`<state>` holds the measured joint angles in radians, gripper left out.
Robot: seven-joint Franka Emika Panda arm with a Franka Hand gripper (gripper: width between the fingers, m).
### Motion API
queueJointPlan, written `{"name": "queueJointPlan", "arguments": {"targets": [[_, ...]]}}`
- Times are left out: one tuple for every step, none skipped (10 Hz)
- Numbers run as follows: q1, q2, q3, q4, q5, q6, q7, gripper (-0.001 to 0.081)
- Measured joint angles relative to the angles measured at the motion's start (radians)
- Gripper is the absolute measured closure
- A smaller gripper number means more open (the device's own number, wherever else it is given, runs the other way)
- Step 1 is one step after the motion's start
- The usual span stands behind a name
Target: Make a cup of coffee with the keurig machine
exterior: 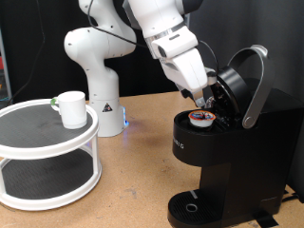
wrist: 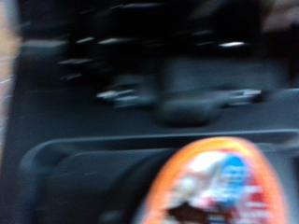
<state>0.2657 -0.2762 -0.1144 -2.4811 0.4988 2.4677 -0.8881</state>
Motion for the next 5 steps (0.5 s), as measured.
{"name": "queueJointPlan", "arguments": {"targets": [[0.0,0.0,0.0,0.004,0.013,0.018,0.021,0.0006],[-0.001,0.0,-0.001,0.013,0.015,0.018,0.037,0.0006],[-0.002,0.0,-0.003,0.024,0.015,0.011,0.048,0.0006],[-0.005,0.0,-0.006,0.037,0.014,-0.003,0.053,0.0006],[-0.01,0.0,-0.007,0.049,0.006,-0.021,0.058,0.0006]]}}
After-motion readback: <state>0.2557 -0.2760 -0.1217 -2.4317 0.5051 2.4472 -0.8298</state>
